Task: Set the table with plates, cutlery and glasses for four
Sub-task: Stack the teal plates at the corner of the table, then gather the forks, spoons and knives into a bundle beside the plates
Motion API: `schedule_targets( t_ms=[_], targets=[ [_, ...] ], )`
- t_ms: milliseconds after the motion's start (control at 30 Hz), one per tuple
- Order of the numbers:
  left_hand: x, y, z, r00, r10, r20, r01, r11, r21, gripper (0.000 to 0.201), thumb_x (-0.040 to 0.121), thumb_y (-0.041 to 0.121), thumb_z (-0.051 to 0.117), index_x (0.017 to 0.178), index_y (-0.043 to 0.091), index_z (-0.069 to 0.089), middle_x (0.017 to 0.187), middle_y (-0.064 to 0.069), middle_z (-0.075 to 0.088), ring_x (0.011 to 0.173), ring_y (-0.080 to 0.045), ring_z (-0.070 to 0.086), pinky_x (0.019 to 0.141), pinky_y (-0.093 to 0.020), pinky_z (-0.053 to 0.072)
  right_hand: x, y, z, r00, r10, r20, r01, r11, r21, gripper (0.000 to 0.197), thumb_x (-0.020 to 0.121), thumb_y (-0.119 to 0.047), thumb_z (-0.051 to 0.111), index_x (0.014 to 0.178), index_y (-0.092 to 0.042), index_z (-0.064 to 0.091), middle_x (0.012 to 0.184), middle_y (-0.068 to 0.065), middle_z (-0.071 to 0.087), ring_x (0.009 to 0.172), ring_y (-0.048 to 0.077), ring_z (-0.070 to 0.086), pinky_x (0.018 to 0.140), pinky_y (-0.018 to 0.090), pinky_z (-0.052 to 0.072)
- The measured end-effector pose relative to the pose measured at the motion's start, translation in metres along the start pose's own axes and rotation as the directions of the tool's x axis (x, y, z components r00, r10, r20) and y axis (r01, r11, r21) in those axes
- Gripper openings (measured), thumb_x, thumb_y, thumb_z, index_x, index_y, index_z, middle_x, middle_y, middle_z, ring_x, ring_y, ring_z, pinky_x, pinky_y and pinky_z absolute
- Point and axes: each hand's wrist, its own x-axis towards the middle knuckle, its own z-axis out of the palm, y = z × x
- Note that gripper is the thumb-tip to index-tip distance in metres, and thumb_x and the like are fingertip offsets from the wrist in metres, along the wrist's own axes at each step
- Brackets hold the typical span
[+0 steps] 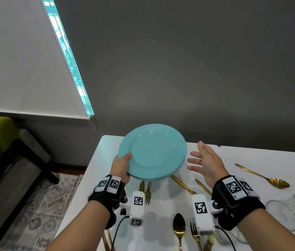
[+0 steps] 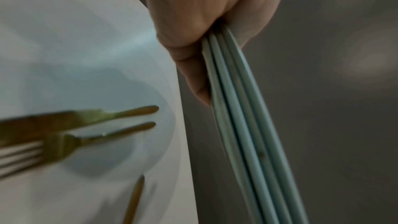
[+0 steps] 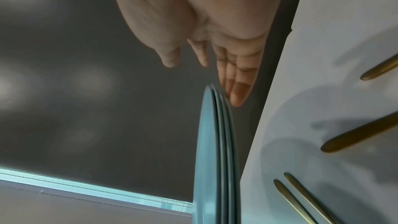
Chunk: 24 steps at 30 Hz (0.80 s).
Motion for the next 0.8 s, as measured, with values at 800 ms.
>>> schedule_targets(
  t_ms=[800],
  targets=[
    [0.065,-0.034,-0.071,0.824,-0.035,-0.565,0.17,0.968,0.187,0.059,0.09,0.023,0.057,0.137,-0.006,0.036,0.137,-0.023,0.049,0.123,-0.039,0.05,0.096,-0.04,0.042,0.014,0.052,-0.034,0.97,0.196,-0.143,-0.212,0.971,-0.114,0.039,0.101,-0.038,0.036,0.115,-0.011,0.06,0.098,0.012,0.067,0.069,0.021,0.057,0.062,0.03,0.05]
  ],
)
